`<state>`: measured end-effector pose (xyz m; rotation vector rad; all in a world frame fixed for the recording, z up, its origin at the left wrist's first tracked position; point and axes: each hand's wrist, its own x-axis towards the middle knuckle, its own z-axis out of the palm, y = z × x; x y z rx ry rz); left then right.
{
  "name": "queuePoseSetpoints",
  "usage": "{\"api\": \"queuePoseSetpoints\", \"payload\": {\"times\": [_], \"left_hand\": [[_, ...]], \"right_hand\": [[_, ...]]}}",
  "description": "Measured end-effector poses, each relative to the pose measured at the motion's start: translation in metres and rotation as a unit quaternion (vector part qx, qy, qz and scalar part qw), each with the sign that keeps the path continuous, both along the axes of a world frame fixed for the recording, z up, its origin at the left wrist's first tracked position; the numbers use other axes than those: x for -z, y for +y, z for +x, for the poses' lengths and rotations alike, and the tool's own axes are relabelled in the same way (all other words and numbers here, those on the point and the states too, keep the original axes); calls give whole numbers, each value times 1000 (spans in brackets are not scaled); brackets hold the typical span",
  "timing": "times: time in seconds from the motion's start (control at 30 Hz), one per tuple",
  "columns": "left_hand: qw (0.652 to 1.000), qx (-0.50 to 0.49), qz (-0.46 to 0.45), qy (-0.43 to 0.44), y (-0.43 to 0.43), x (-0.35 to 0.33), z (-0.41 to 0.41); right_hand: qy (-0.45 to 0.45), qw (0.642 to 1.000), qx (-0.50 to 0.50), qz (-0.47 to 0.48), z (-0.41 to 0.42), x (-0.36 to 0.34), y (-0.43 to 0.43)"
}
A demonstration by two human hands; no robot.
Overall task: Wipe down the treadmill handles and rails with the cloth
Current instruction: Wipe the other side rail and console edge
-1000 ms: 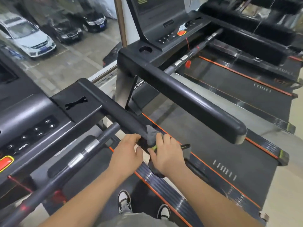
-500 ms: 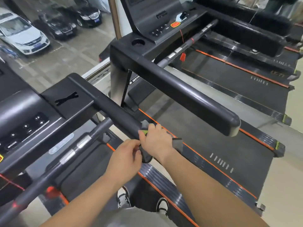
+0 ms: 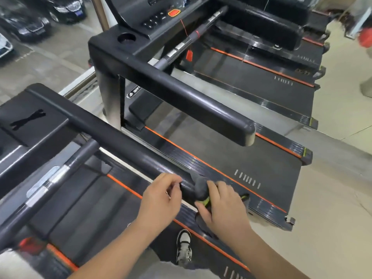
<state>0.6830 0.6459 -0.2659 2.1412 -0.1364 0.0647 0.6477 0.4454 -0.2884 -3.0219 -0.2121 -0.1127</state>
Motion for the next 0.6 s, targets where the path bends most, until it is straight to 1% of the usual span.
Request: {"api": "queuePoseSetpoints", "payload": {"times": [0.13,0.23,0.3,0.4,0.5,0.6], "left_hand": [[1000,-12,8,6,1,12,-27],[998,-49,24,12,13,15,-38],[996,-74,35,20,20,12,-40],[993,-117,25,20,23,3,-38],[990,-137,1,31,20,-2,-31],[992,-121,-17,41,-2,2,-27]], "right_hand": [[-19,999,23,-30,12,5,16],[-23,999,24,1,48,7,56],[-7,1000,22,10,71,6,86],[3,1000,18,11,85,4,107],[-6,1000,-5,18,64,1,84],[-6,1000,-5,15,27,0,39]]}}
